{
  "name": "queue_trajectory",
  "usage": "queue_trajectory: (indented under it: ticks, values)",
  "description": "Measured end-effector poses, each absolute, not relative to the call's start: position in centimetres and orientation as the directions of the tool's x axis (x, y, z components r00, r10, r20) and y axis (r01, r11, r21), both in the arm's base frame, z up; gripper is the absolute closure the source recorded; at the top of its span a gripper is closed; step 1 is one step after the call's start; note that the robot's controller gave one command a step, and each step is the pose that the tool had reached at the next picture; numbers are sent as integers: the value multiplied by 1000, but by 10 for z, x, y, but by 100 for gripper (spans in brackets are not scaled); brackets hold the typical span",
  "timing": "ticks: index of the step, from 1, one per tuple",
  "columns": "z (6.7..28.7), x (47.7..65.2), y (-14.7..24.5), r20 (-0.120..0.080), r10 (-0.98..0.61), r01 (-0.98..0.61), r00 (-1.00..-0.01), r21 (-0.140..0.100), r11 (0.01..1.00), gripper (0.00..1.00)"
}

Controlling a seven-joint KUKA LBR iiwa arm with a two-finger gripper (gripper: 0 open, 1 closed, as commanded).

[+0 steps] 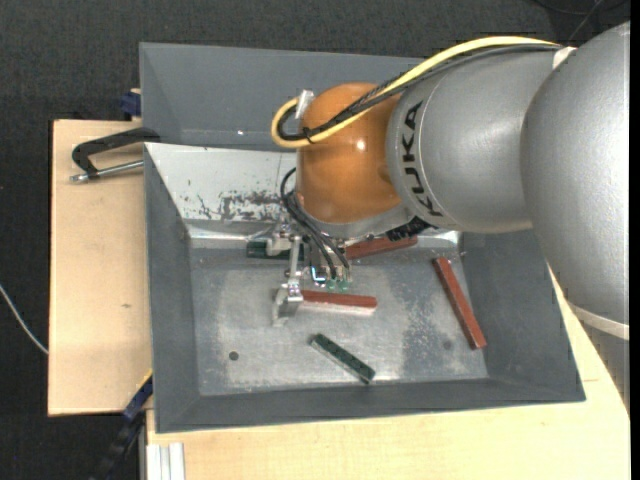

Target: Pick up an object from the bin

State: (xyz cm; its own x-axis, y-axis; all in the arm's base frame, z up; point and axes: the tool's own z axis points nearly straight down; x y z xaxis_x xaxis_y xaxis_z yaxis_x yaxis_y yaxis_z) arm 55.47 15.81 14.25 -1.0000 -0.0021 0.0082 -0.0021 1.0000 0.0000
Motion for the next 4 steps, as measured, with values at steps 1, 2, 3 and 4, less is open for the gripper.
queue_trajectory:
  ticks: [1, 2, 3, 4]
  values:
    - [147, 557, 157, 0, 0, 0, -1000, 1, 1000, 0]
    - [98, 563, 111, -6, 147, 147, -989, 5, 989, 0]
    - [111, 565, 72, -3, 39, 39, -999, 2, 999, 0]
    - [153, 567, 59, -9, -22, -22, -1000, 1, 1000, 0]
